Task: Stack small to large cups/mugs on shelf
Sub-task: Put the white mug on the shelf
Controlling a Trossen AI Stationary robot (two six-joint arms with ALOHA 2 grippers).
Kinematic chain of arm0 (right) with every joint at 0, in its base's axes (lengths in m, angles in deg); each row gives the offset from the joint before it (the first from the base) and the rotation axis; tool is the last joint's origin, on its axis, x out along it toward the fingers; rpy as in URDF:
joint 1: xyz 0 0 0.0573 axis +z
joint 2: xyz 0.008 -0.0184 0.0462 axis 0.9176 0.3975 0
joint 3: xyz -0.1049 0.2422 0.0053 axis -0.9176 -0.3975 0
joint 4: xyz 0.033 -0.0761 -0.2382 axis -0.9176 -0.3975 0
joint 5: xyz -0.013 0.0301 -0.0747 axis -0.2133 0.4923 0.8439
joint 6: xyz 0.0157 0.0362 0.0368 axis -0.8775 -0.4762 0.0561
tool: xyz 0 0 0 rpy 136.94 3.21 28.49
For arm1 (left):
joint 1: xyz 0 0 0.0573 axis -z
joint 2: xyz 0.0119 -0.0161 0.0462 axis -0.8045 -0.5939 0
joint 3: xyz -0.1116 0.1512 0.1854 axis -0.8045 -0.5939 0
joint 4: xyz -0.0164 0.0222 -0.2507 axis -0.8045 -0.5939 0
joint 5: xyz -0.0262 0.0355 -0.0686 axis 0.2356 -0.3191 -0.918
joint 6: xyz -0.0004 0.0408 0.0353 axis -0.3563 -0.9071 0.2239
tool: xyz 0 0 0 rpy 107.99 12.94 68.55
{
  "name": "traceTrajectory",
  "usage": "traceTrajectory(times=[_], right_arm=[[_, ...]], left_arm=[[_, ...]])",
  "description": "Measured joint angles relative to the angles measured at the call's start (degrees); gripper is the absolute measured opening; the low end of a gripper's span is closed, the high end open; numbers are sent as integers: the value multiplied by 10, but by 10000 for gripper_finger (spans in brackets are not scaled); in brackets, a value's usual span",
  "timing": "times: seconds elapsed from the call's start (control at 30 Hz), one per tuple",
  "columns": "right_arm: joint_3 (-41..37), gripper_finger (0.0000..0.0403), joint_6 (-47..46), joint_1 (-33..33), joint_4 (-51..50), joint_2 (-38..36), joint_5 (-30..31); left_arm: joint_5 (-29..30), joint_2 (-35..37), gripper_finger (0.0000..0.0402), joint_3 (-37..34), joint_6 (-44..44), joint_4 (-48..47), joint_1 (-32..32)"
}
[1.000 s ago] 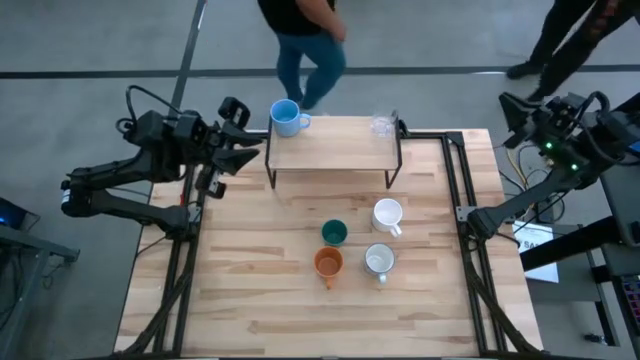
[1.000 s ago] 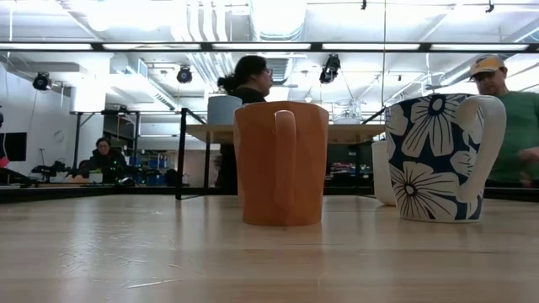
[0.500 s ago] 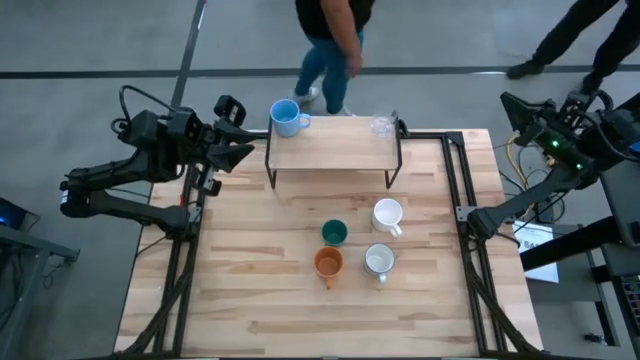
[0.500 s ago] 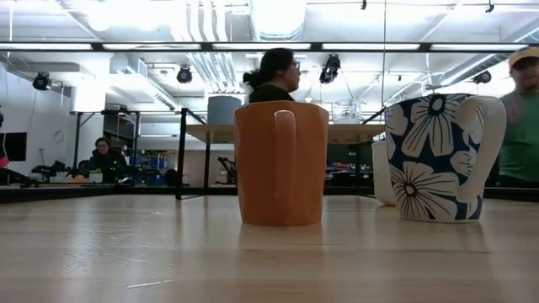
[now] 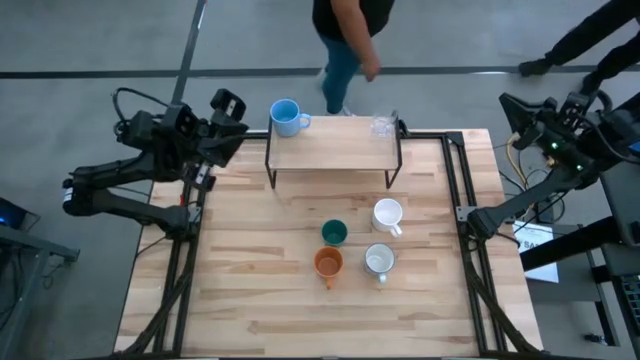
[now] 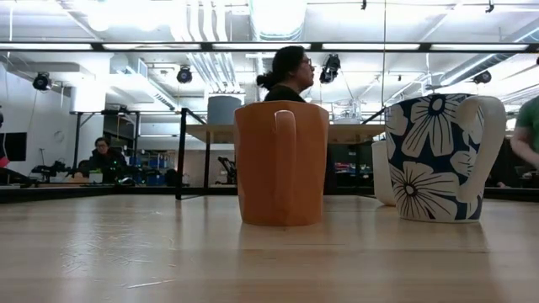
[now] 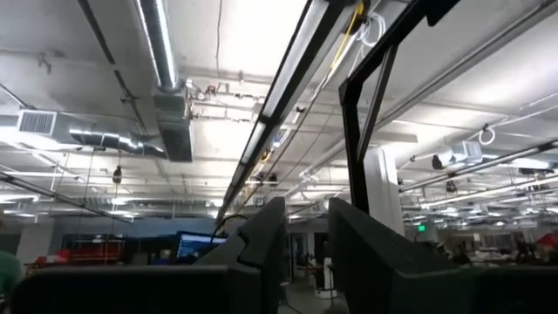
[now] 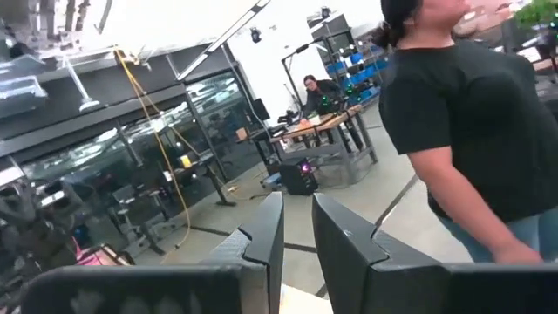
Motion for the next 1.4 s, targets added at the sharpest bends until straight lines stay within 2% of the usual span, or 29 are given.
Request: traceTrajectory(times=[0.4, 0.67, 0.87, 1.07, 1.4], right_arm=[[2, 59, -46, 0, -5, 3, 1], [2, 59, -40, 0, -11, 30, -4], [2, 59, -84, 0, -90, 58, -2], [1, 59, -155, 0, -169, 75, 0], [11, 59, -152, 0, -198, 63, 28]], left_arm=[[-8, 0, 77, 0, -10, -26, 8], [26, 63, 77, 21, -83, -298, 8], [31, 119, 77, 28, -112, -394, 8], [102, 176, 77, 25, -110, -493, 8], [102, 277, 77, 21, -27, -620, 8]])
